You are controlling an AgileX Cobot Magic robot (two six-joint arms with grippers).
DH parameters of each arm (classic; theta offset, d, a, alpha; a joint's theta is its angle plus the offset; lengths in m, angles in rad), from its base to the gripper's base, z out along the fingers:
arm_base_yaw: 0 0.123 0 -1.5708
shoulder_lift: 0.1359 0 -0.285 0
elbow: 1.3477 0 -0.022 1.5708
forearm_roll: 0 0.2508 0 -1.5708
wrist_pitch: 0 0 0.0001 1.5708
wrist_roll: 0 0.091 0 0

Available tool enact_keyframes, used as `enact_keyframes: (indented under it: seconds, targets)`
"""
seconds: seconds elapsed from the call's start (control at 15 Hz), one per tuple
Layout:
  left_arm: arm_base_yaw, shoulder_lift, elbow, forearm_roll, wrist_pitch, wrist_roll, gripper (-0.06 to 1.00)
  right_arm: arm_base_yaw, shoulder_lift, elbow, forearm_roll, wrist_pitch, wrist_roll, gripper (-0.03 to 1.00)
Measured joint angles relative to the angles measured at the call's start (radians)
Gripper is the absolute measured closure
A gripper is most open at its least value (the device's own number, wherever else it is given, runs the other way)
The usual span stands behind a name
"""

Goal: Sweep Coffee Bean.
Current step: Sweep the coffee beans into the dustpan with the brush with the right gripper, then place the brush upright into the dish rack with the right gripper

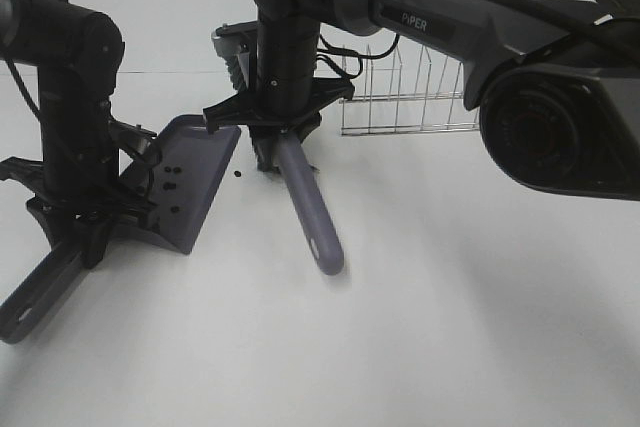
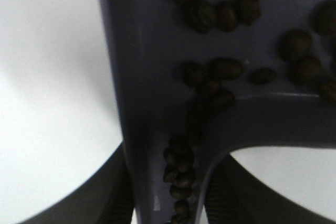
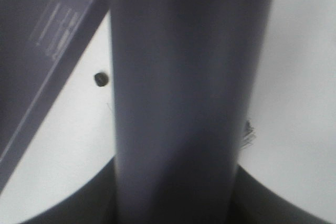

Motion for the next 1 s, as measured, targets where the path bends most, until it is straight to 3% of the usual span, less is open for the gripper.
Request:
enact_keyframes:
  seconds: [0.33,0.53,0.73,1.0]
  targets:
    - [0.000,0.007,-0.005,-0.044,0.019,0.009,0.61,0.002,0.040,0.000,0.312,-0.149,-0.025,0.63]
    - [0.003,0.007,-0.005,-0.049,0.018,0.017,0.61,-0.018,0.023,0.000,0.520,-0.196,-0.115,0.63]
    - [0.005,0.005,-0.005,-0.053,0.014,0.026,0.61,-0.057,-0.050,0.000,0.493,-0.188,-0.132,0.63]
    - [0.025,-0.005,-0.005,-0.092,-0.014,0.026,0.61,-0.094,-0.167,0.000,0.301,-0.050,-0.132,0.63]
